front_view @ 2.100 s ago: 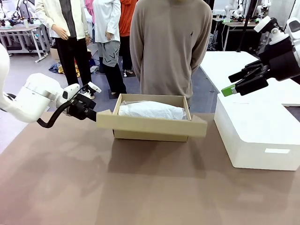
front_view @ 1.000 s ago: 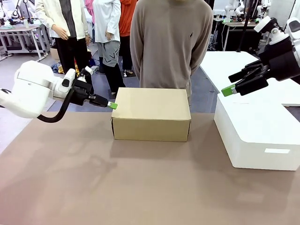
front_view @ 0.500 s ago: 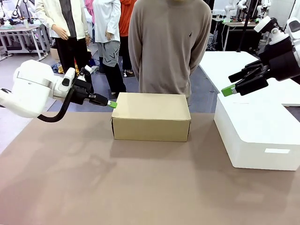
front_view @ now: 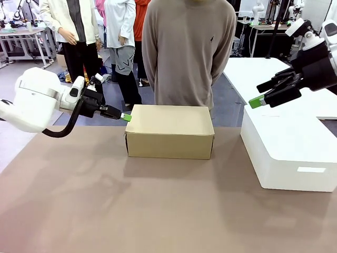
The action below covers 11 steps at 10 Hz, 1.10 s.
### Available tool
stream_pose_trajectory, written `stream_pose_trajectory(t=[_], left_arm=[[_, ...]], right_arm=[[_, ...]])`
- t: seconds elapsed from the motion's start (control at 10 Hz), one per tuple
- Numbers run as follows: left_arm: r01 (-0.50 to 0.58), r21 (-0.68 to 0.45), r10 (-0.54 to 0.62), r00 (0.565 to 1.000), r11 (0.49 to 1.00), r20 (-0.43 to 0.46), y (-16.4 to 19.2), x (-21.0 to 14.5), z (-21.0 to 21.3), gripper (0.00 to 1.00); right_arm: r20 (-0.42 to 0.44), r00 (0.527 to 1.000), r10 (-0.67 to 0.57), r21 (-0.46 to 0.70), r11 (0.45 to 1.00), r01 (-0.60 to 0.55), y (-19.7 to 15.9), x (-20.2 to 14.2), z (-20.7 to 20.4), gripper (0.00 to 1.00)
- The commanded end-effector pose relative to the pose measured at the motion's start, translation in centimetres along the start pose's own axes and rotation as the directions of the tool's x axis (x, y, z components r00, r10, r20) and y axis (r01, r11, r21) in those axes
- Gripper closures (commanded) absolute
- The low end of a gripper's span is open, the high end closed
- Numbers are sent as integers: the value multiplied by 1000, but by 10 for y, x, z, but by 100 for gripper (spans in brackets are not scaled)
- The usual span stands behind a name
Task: Pack the shoes into the box.
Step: Press down on the lid of the Shoes Box.
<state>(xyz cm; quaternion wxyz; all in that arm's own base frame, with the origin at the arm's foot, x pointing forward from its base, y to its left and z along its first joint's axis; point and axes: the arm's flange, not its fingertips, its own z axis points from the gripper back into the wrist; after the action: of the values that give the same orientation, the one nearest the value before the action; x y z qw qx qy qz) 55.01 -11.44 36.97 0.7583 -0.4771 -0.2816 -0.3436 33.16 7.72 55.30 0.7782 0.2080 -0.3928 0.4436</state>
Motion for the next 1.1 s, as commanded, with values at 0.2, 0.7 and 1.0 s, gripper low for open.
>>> stream_pose_trajectory(t=[0.2, 0.7, 1.0], left_arm=[[2, 6, -2, 1000, 1000, 2, 0, 1, 0, 100], [166, 280, -99, 966, 946, -238, -50, 28, 30, 66], [241, 428, -100, 941, 871, -324, -88, 24, 42, 8]], right_arm=[[18, 1000, 9, 12, 1000, -10, -2, 0, -1, 0], [18, 1000, 9, 12, 1000, -10, -2, 0, -1, 0], [-47, 999, 9, -8, 1000, -10, -4, 18, -9, 0]])
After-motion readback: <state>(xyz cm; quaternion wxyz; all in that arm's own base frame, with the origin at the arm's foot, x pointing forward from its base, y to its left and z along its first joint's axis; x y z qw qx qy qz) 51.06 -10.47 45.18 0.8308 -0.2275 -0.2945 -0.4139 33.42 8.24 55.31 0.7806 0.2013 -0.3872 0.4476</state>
